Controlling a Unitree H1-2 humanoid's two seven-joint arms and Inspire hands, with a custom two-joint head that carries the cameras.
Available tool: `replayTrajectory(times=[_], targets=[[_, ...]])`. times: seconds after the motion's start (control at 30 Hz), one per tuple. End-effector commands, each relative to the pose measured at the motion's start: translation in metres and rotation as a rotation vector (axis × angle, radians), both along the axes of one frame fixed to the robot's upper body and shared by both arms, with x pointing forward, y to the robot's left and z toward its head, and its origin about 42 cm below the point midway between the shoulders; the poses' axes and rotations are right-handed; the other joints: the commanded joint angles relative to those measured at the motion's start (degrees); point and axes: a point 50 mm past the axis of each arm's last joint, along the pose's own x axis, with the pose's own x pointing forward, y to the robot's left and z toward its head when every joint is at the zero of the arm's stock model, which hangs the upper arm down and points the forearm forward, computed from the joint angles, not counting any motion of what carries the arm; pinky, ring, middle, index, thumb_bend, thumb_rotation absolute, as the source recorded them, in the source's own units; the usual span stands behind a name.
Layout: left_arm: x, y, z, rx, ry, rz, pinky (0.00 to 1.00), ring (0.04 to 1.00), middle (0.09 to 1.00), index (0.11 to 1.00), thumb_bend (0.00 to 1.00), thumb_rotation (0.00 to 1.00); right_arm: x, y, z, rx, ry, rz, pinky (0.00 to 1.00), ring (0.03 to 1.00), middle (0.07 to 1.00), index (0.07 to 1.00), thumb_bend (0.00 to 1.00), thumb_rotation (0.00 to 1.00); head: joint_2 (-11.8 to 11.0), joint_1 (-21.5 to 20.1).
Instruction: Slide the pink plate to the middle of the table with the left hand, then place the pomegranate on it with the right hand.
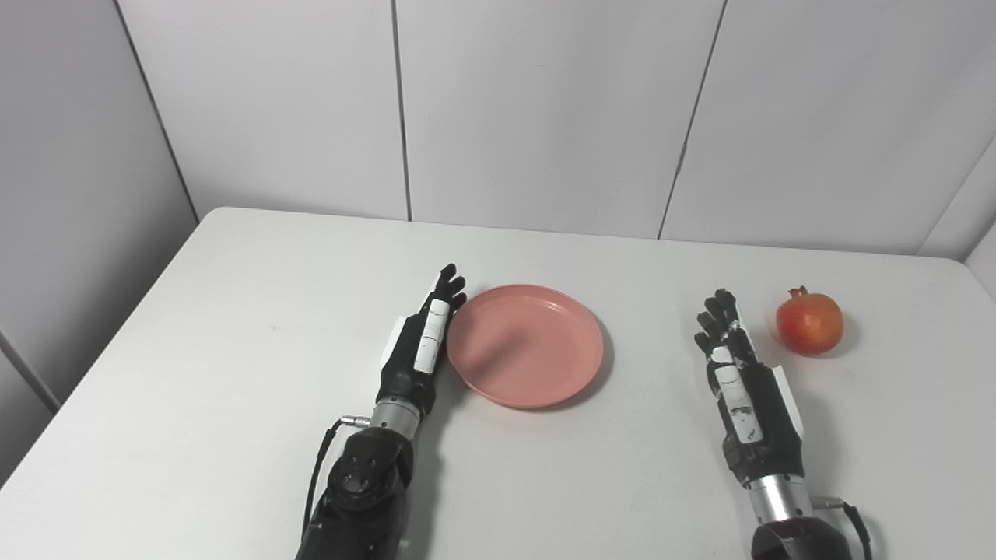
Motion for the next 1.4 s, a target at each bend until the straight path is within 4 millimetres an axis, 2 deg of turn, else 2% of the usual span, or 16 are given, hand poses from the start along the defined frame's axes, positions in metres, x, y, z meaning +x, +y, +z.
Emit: replayTrajectory(times=[0.0,0.2,0.4,0.63,0.73,0.9,1.17,1.37], targets=[[0.004,-0.004,0.015,-0.002,-0.079,-0.026,0.94,0.966,0.98,0.985,0.79,1.0,0.004,0.009,0.007,0.023,-0.03,0.001,1.0,1.0,1.0,1.0,0.66,0.81,0.08,-2.05],[0.001,-0.002,0.013,-0.007,-0.085,-0.037,0.94,0.967,0.98,0.991,0.78,1.0,0.004,0.023,0.007,0.03,-0.014,-0.015,1.0,1.0,1.0,0.999,0.69,0.8,-0.23,-5.73],[0.001,-0.002,0.008,-0.019,-0.099,-0.027,0.91,0.941,0.95,0.951,0.77,1.0,0.004,0.03,0.007,-0.003,-0.001,-0.02,1.0,0.995,1.0,1.0,0.73,0.83,-0.36,-7.97],[0.0,-0.007,0.0,0.024,-0.12,-0.026,0.88,0.924,0.932,0.933,0.78,1.0,0.003,0.031,0.007,-0.025,0.008,-0.026,1.0,0.993,0.993,0.99,0.73,0.84,-0.19,-8.02],[-0.002,-0.007,0.001,0.089,-0.126,-0.044,0.92,0.937,0.946,0.947,0.77,1.0,0.002,0.031,0.007,-0.032,0.009,-0.021,1.0,0.997,0.998,0.998,0.71,0.85,-0.13,-7.86],[-0.003,-0.009,0.003,0.081,-0.133,-0.042,0.92,0.937,0.944,0.945,0.76,1.0,0.001,0.029,0.006,-0.022,0.014,-0.018,1.0,0.996,0.996,0.997,0.71,0.85,-0.27,-7.16],[-0.01,-0.016,0.006,0.114,-0.129,-0.073,0.89,0.927,0.945,0.954,0.74,1.0,0.0,0.026,0.006,-0.023,-0.002,-0.002,1.0,0.994,0.999,1.0,0.71,0.86,-0.03,-6.71],[-0.013,-0.02,0.008,0.138,-0.118,-0.095,0.89,0.933,0.954,0.959,0.74,1.0,0.0,0.024,0.006,0.007,0.007,-0.011,1.0,0.994,0.997,0.997,0.72,0.82,-0.02,-5.89]])
